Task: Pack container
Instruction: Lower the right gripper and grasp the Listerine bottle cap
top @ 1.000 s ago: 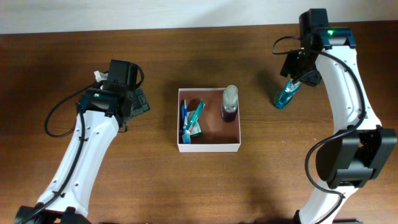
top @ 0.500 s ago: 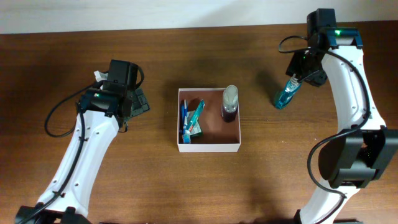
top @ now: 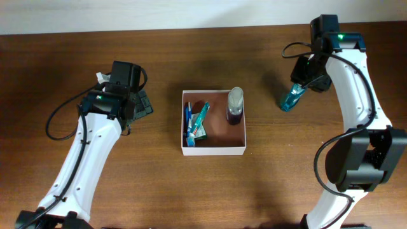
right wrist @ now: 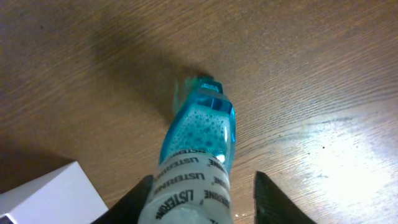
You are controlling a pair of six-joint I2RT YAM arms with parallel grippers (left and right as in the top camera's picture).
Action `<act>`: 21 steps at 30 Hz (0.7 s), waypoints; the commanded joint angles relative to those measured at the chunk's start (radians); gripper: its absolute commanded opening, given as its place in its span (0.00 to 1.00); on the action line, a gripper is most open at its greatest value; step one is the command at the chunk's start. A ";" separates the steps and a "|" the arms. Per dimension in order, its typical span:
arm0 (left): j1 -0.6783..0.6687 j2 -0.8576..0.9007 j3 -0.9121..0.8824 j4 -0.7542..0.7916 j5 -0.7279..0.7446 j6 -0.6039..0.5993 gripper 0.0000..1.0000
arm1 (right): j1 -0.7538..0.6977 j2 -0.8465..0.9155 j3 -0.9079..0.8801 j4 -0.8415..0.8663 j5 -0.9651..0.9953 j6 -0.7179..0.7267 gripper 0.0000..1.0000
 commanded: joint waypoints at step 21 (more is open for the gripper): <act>0.003 0.007 0.001 0.000 -0.011 0.008 0.99 | -0.003 -0.015 -0.003 -0.035 0.025 -0.048 0.22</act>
